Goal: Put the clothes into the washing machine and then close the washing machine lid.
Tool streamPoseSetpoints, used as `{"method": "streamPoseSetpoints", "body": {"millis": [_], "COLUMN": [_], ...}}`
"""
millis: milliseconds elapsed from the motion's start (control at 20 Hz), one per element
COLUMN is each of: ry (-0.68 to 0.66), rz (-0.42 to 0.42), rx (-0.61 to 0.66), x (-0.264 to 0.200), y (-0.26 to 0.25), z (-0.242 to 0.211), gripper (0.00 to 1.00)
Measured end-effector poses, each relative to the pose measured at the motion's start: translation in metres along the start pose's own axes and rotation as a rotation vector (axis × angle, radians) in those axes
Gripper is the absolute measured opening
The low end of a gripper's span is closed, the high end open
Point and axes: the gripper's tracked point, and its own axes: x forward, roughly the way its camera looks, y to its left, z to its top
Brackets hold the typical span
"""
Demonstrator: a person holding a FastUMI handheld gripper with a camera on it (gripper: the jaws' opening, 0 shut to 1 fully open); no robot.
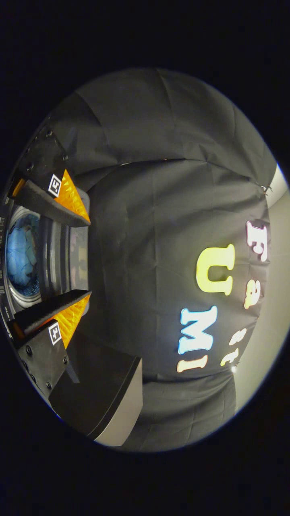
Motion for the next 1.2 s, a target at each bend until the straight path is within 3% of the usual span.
{"method": "streamPoseSetpoints", "body": {"millis": [350,700,1200], "ry": [0.062,0.054,-0.061], "rz": [-0.011,-0.016,0.031], "rx": [-0.005,-0.001,0.006], "x": [-0.002,-0.011,-0.105], "y": [-0.006,-0.008,-0.017], "z": [-0.045,-0.042,-0.007], "gripper": [0.98,0.98,0.98]}}
